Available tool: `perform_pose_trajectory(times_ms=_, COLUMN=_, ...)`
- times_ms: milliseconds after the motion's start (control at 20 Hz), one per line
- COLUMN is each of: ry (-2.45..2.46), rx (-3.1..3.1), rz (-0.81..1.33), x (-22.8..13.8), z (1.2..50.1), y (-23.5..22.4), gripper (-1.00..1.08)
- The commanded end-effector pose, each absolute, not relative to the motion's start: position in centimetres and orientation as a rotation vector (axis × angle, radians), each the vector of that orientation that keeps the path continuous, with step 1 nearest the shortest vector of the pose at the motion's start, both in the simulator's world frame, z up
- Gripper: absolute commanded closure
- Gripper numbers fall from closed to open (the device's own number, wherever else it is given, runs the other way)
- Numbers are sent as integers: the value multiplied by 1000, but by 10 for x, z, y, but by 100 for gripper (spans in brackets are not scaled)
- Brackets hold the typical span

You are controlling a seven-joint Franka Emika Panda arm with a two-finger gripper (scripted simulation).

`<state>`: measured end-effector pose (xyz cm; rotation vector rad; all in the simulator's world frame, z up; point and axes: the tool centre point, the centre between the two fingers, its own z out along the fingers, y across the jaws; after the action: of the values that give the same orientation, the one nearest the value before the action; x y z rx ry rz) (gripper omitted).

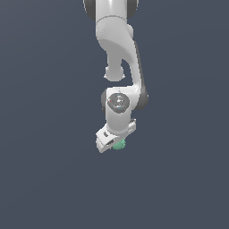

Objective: Pick up the object and move it to a goal position.

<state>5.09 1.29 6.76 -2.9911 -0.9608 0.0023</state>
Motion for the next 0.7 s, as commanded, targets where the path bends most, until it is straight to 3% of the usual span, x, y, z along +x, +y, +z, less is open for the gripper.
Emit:
perform_pose_trajectory(times_ms=0, ry=-962, rx=-2991, rz=0, x=56, z=83, y=17, gripper=108)
perform_pose_trajectory(times_ms=650, ry=-962, rx=-2989, rz=0, x=91, z=200, y=42, gripper=108)
